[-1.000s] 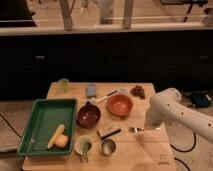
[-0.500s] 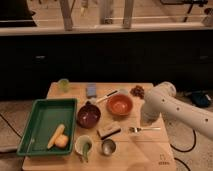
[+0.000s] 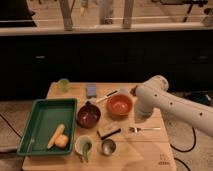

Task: Place fork in purple bowl

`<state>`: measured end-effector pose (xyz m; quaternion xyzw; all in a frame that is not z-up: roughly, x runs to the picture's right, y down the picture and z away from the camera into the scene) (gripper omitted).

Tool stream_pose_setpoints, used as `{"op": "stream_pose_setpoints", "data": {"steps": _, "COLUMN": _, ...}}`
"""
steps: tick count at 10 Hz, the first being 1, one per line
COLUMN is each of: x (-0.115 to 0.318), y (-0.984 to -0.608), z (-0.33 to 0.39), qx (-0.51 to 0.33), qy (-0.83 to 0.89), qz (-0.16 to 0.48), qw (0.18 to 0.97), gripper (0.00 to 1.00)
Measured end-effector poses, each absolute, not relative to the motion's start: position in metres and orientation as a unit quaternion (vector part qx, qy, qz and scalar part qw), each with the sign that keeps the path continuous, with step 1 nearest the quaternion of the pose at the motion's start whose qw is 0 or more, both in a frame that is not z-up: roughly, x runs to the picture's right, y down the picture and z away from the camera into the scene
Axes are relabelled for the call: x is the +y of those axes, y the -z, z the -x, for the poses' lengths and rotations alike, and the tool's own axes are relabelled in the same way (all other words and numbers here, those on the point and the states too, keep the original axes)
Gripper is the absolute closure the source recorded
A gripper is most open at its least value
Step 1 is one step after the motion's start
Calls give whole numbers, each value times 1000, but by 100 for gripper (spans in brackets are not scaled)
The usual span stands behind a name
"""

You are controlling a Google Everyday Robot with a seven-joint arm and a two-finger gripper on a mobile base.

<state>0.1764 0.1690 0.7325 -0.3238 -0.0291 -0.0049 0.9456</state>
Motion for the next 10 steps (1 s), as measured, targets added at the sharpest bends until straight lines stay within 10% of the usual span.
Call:
{"op": "stream_pose_setpoints", "data": {"steps": 6, "x": 187, "y": -755, "z": -202, "qx": -14, "qy": -17, "qz": 318, "qw": 948, "gripper": 27}}
{"op": "stream_pose_setpoints", "data": {"steps": 10, "x": 204, "y": -777, "z": -210, "qx": -8, "qy": -25, "qz": 328, "qw": 944, "gripper": 20}}
